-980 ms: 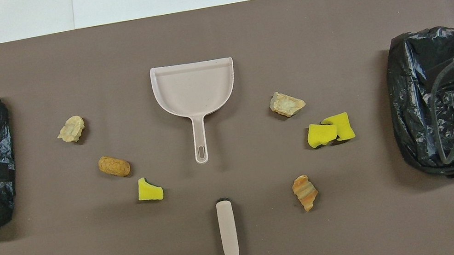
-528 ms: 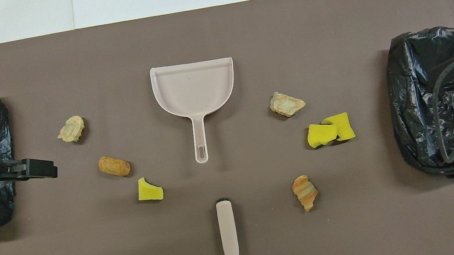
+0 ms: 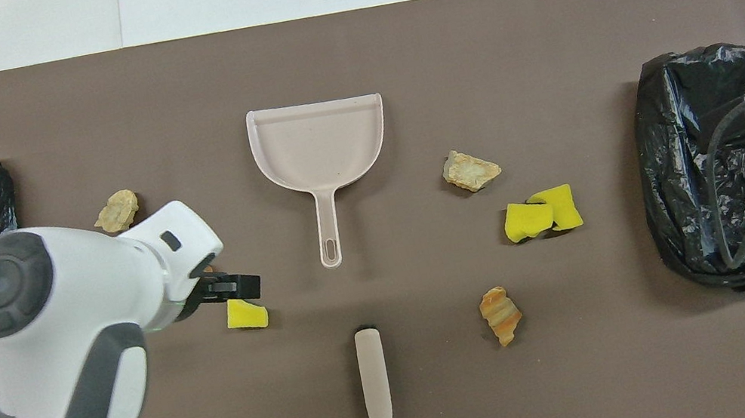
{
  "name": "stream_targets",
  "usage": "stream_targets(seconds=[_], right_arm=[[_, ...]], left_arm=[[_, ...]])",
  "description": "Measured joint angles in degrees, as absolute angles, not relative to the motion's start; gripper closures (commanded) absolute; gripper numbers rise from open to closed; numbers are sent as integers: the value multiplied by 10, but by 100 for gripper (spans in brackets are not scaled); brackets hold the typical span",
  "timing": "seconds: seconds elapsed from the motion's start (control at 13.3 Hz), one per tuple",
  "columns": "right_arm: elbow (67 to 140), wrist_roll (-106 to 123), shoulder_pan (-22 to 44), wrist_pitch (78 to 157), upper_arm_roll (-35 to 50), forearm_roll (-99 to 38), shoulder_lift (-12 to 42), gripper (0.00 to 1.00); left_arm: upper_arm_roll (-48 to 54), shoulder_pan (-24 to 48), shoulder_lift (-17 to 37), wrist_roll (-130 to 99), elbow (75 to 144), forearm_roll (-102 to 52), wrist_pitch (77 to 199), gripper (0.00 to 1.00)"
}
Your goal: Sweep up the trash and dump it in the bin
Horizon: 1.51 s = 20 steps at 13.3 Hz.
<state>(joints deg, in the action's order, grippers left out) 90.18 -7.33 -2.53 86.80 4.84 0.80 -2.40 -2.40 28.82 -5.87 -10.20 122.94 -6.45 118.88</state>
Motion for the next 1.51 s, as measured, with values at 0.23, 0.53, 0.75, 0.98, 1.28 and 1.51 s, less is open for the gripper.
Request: stream_targets(seconds=[0.23, 0.53, 0.75, 0.98, 1.28, 1.51], right_arm=[[902, -89, -22, 879, 54, 4, -24, 0], [906, -104, -11, 913, 81, -3, -21, 0], [909, -157, 28, 963, 86, -3, 3, 0], [908, -211, 84, 1017, 87, 16, 53, 0], [832, -333, 172, 1046, 87, 69, 170, 0], [756, -384, 202, 1051, 87, 70, 254, 0]], left_arm=[[-24, 381, -55, -194, 1284, -65, 1231, 0], [-23, 502, -59, -283, 1337, -65, 1257, 0], [-21, 572, -92, -350, 1384, -65, 1267, 0], [-15, 619, -150, -414, 1449, -65, 1292, 0], [-14, 630, -174, -437, 1490, -65, 1342, 0], [-14, 636, -155, -437, 1497, -65, 1369, 0]])
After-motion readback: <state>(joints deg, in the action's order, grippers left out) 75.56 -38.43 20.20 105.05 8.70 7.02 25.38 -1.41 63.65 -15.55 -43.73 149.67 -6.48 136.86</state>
